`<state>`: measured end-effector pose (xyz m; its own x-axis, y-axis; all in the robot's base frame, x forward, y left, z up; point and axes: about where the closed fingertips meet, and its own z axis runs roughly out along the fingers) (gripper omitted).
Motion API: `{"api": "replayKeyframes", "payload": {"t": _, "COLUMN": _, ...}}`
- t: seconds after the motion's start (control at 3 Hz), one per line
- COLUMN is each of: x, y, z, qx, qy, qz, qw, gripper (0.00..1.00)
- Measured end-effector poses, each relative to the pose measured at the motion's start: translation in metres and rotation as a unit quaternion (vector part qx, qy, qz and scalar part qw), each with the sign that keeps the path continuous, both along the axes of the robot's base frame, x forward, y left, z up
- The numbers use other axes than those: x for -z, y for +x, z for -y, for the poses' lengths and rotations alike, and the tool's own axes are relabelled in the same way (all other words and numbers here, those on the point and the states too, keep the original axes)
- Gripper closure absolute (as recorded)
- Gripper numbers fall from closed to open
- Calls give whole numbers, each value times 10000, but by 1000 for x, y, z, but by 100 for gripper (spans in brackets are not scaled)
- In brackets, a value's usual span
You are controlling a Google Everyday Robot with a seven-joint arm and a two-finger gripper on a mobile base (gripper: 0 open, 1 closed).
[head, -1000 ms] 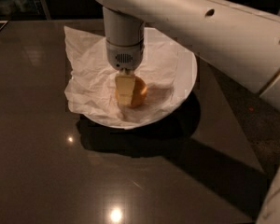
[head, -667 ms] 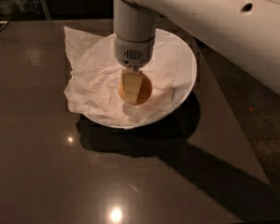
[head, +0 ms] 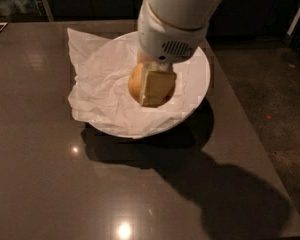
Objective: Pick orange from white bowl
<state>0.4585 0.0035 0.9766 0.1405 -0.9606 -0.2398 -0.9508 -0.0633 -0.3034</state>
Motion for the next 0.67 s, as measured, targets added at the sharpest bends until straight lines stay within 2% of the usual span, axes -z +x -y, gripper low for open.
{"api": "replayKeyframes", "payload": {"t": 0.33, "x": -53, "y": -54, "z": -4, "qx": -539, "qy": 385, "qz": 588, "qw": 9961, "gripper": 100}}
{"api": "replayKeyframes", "payload": {"t": 0.67, "x": -53, "y": -54, "z": -4, "qx": -539, "qy": 385, "qz": 588, "qw": 9961, "gripper": 100}}
